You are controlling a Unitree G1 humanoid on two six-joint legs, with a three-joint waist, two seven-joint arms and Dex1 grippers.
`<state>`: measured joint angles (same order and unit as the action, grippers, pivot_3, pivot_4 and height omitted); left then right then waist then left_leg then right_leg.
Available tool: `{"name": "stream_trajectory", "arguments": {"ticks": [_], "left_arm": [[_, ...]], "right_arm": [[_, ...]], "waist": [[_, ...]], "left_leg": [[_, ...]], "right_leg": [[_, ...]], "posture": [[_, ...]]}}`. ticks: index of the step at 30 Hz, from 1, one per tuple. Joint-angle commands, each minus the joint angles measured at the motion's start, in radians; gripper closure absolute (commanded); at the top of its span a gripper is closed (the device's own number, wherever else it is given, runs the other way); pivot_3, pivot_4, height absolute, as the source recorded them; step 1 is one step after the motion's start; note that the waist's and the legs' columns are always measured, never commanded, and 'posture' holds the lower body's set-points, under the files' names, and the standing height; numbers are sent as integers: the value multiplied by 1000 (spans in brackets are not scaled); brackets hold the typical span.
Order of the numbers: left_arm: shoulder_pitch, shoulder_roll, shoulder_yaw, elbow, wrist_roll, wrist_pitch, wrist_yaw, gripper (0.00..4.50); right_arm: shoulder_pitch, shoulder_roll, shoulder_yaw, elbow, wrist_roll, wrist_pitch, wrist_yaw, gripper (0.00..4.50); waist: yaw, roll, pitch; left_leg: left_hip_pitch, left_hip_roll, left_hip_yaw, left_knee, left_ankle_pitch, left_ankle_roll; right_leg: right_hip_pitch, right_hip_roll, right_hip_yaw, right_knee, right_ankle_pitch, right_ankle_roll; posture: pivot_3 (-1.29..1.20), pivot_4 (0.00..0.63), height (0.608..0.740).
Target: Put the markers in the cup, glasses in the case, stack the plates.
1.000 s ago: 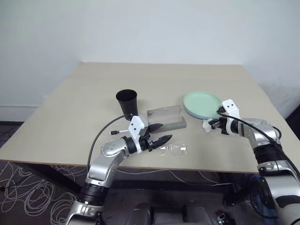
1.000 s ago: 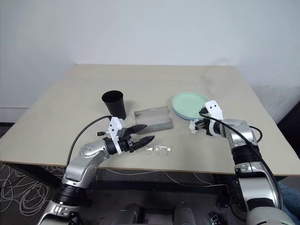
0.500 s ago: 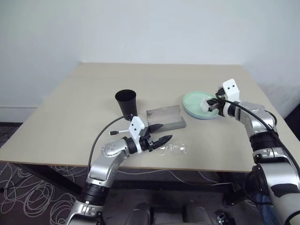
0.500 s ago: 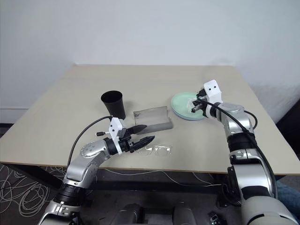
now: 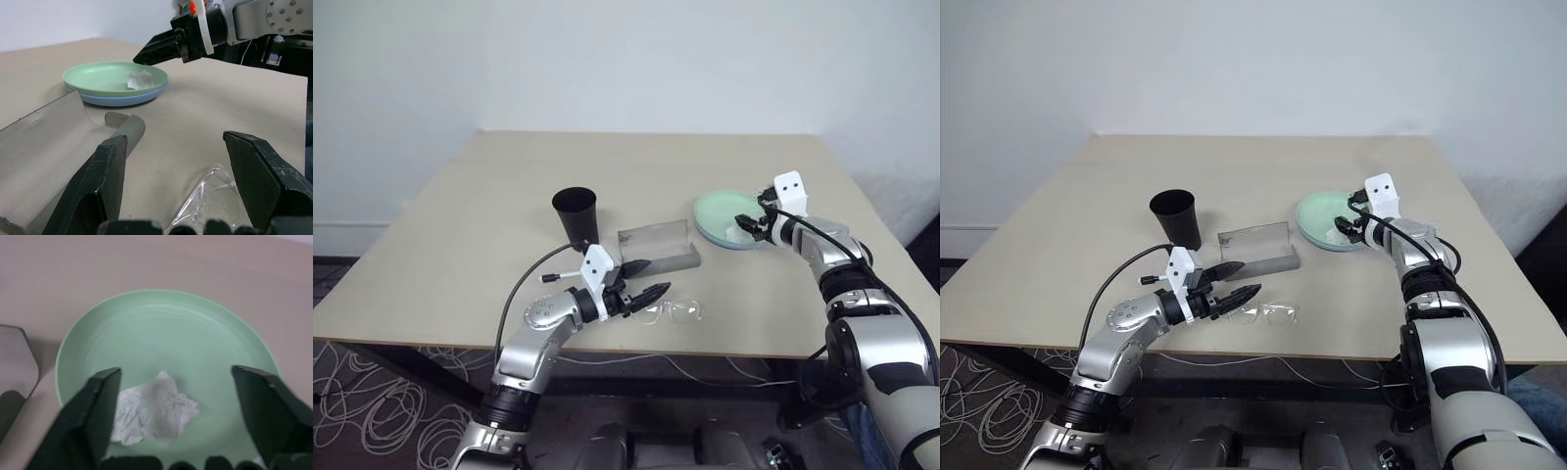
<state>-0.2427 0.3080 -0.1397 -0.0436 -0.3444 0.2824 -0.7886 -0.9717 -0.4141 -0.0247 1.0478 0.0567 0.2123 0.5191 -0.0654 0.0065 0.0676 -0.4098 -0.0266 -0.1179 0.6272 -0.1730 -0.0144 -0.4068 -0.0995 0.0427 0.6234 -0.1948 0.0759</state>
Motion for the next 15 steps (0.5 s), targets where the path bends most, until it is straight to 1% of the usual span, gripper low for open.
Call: {"name": "stream_trajectory", "arguments": {"ticks": [1,6,10,15], "left_arm": [[-20,17,6,-40,10,-3,1,1171],[-77,65,8,15,16,13,-53,1171],[-167,121,-2,102,18,23,-147,1171],[-292,169,-26,241,21,52,-284,1171]], "right_arm": [[-5,-13,-21,-46,3,-52,0,30],[151,-21,-30,-252,75,-107,197,30],[315,-51,14,-471,101,-101,360,30],[426,-67,29,-596,133,-89,462,30]], "waist": [[-7,0,0],[-9,0,0],[-8,0,0],[-10,0,0]], "left_leg": [[0,0,0,0,0,0],[0,0,-1,0,0,0],[0,0,0,0,0,0],[0,0,0,1,-1,-1]], "right_leg": [[0,0,0,0,0,0],[1,0,0,0,0,0],[1,0,0,0,0,0],[1,0,0,1,0,0]], "posture": [[0,0,740],[0,0,740],[0,0,740],[0,0,740]]}}
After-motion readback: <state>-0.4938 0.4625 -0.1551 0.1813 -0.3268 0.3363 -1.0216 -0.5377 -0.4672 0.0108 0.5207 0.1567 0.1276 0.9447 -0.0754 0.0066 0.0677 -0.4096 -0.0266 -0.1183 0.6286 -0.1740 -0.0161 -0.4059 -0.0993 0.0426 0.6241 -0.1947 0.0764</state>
